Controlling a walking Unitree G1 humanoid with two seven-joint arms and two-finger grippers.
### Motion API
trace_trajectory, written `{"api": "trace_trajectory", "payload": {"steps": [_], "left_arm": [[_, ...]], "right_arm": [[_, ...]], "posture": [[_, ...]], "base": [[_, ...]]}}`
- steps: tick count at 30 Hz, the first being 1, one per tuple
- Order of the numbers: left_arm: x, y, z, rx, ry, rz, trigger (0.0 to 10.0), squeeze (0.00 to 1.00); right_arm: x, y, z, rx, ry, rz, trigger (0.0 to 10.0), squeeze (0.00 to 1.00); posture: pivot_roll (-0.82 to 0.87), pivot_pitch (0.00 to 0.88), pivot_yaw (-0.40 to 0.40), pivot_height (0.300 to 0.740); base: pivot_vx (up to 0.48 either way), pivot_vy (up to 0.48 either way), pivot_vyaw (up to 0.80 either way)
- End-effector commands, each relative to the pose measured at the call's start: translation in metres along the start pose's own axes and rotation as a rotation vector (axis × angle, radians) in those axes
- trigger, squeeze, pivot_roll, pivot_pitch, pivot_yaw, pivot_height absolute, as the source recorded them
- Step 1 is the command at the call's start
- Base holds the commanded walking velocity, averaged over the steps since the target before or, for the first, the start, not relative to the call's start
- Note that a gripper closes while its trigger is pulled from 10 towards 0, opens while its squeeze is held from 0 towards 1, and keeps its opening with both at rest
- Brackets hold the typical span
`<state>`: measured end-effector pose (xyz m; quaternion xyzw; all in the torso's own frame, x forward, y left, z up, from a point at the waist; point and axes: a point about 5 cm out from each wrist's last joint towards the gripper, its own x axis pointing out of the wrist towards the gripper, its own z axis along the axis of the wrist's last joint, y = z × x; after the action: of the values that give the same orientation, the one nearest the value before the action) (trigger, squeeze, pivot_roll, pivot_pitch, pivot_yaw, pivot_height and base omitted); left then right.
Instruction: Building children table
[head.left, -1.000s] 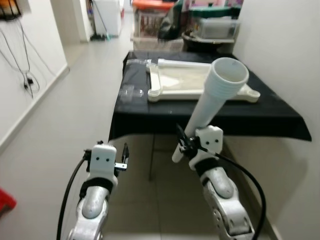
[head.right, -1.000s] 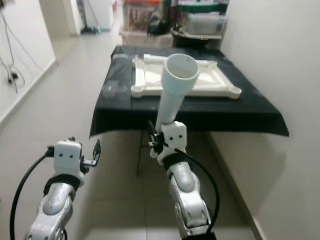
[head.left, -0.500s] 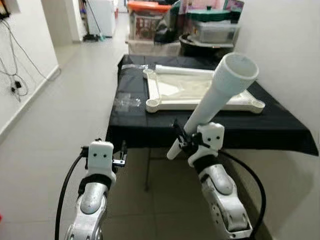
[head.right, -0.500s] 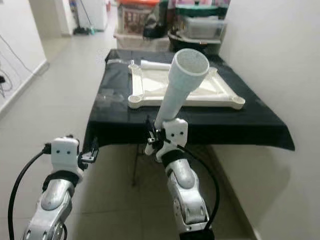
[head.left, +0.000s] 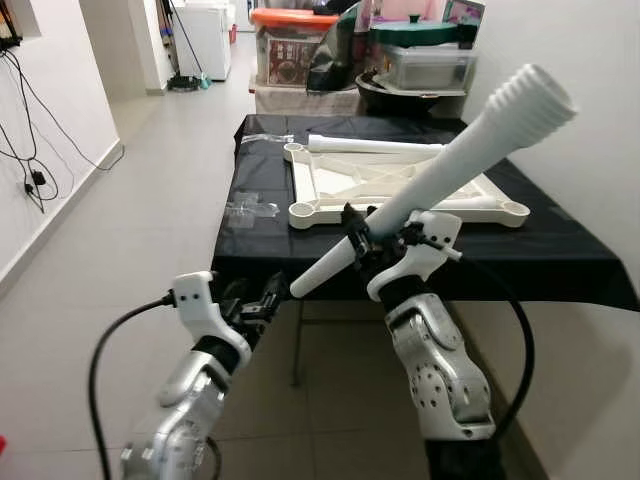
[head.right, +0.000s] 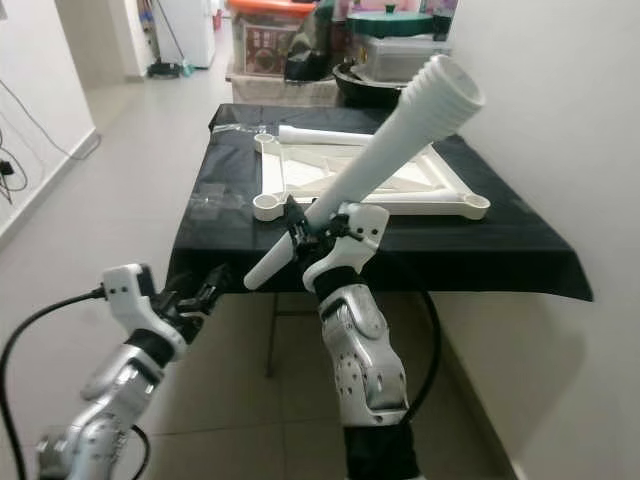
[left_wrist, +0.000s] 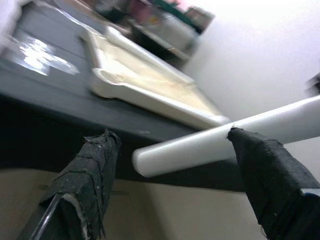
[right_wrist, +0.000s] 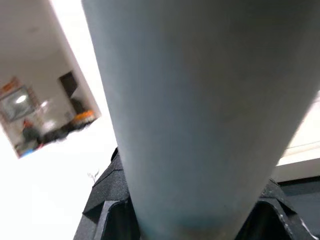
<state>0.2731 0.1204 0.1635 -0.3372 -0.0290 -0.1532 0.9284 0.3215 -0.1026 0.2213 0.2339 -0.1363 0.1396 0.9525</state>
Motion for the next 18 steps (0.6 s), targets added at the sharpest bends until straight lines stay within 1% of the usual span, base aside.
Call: {"api": "trace_trajectory", "payload": {"steps": [1,2,3,4,5,6,8,10,11,12,13,14,15,16,17,18], "left_arm": [[0.01,-0.039,-0.008,-0.323,-0.086,-0.105,10.0,0.0],[0.012,-0.043,-0.003,-0.362,-0.108,-0.135,10.0,0.0],[0.012,-0.043,-0.003,-0.362,-0.108,-0.135,10.0,0.0],[0.015,-0.047,0.004,-0.407,-0.14,-0.171,10.0,0.0],[0.018,-0.049,0.01,-0.438,-0.16,-0.195,10.0,0.0],[0.018,-0.049,0.01,-0.438,-0.16,-0.195,10.0,0.0],[0.024,-0.052,0.019,-0.533,-0.199,-0.249,10.0,0.0],[0.024,-0.052,0.019,-0.533,-0.199,-0.249,10.0,0.0],[0.027,-0.051,0.022,-0.575,-0.212,-0.258,10.0,0.0],[0.027,-0.051,0.022,-0.575,-0.212,-0.258,10.0,0.0],[0.027,-0.047,0.023,-0.673,-0.224,-0.269,10.0,0.0],[0.027,-0.047,0.023,-0.673,-0.224,-0.269,10.0,0.0],[0.026,-0.046,0.022,-0.705,-0.224,-0.281,10.0,0.95],[0.026,-0.046,0.022,-0.705,-0.224,-0.281,10.0,0.95],[0.023,-0.046,0.021,-0.738,-0.218,-0.292,10.0,1.0],[0.022,-0.045,0.021,-0.755,-0.212,-0.297,10.0,1.0]], "right_arm": [[0.007,-0.004,0.001,0.092,-0.003,-0.054,10.0,0.0],[0.01,-0.005,0.002,0.142,-0.007,-0.074,10.0,0.0],[0.01,-0.005,0.002,0.142,-0.007,-0.074,10.0,0.0],[0.013,-0.006,0.003,0.217,-0.007,-0.1,10.0,0.0],[0.015,-0.006,0.003,0.267,-0.006,-0.117,10.0,0.0],[0.015,-0.006,0.003,0.267,-0.006,-0.117,10.0,0.0],[0.017,-0.006,-0.002,0.359,0.018,-0.143,10.0,0.0],[0.017,-0.006,-0.002,0.359,0.018,-0.143,10.0,0.0],[0.017,-0.006,-0.005,0.405,0.032,-0.155,10.0,0.0],[0.017,-0.006,-0.005,0.405,0.032,-0.155,10.0,0.0],[0.016,-0.002,-0.009,0.504,0.053,-0.164,10.0,0.0],[0.016,-0.002,-0.009,0.504,0.053,-0.164,10.0,0.0],[0.015,-0.001,-0.011,0.548,0.058,-0.17,10.0,0.0],[0.015,-0.001,-0.011,0.548,0.058,-0.17,10.0,0.0],[0.015,-0.001,-0.012,0.58,0.062,-0.175,10.0,0.0],[0.015,-0.002,-0.012,0.602,0.065,-0.177,10.0,0.0]], "posture": [[0.07,0.0,-0.039,0.74],[0.07,0.0,-0.039,0.74],[0.07,0.0,-0.039,0.74],[0.07,0.0,-0.046,0.74],[0.07,0.0,-0.046,0.74],[0.07,0.0,-0.046,0.74],[0.07,0.0,-0.048,0.74],[0.07,0.0,-0.048,0.74],[0.07,0.0,-0.046,0.74],[0.07,0.0,-0.046,0.74],[0.07,0.0,-0.042,0.74],[0.07,0.0,-0.042,0.74],[0.07,0.0,-0.044,0.74],[0.07,0.0,-0.044,0.74],[0.07,0.0,-0.044,0.74],[0.07,0.0,-0.044,0.74]], "base": [[0.0,0.0,0.0],[0.0,0.0,0.0],[0.0,0.0,0.0],[0.0,0.0,0.0],[0.0,0.0,0.0],[0.0,0.0,0.0],[0.0,0.0,0.0],[0.0,0.0,0.0],[0.0,0.0,0.0],[0.0,0.0,0.0],[0.0,0.0,0.0],[0.0,0.0,0.0],[0.0,0.0,0.0],[0.0,0.0,0.0],[0.0,0.0,0.0],[0.0,0.0,0.0]]}}
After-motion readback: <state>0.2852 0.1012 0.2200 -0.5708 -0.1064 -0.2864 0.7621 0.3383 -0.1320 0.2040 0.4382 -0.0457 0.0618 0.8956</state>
